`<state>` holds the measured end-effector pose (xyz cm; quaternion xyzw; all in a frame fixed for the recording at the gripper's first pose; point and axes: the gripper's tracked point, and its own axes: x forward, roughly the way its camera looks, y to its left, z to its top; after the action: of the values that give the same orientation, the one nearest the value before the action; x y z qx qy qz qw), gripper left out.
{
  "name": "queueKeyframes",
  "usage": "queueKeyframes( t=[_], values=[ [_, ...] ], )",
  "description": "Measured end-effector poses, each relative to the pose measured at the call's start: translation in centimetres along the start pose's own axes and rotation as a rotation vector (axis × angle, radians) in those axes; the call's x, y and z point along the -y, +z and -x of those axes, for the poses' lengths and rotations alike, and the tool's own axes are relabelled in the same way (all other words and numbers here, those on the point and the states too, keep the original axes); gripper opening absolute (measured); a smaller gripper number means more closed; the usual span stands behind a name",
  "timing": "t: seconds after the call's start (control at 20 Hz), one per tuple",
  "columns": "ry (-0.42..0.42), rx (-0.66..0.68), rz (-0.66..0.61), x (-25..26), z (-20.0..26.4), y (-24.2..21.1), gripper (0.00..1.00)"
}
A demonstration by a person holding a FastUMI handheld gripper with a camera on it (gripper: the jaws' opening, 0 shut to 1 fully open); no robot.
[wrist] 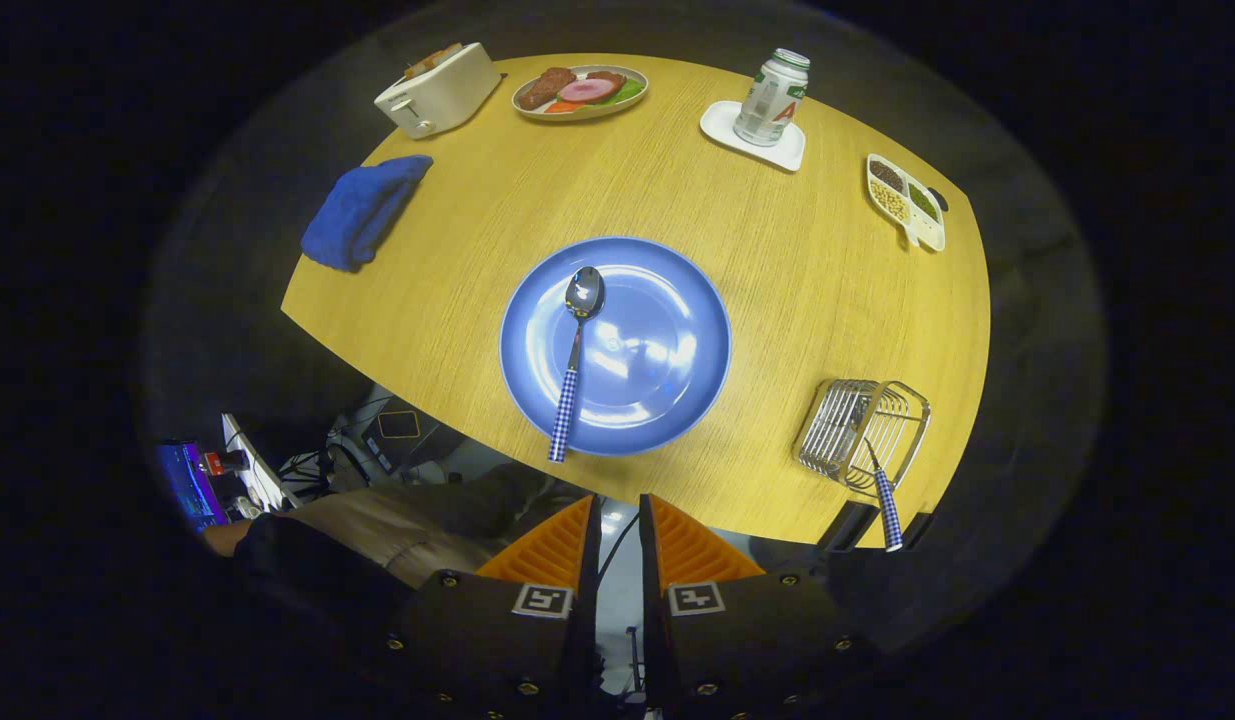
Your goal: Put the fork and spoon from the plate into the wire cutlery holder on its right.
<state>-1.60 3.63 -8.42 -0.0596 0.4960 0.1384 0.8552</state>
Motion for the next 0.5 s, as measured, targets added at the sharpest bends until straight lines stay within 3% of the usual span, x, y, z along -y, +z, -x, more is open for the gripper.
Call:
queueKeyframes(
  t=[0.25, 0.5],
  values=[
    [0.044, -0.012, -0.015, -1.6, -2.6, 1.4, 0.2],
    [0.033, -0.02, -0.042, -1.7, -4.7, 2.6, 0.21]
  ],
)
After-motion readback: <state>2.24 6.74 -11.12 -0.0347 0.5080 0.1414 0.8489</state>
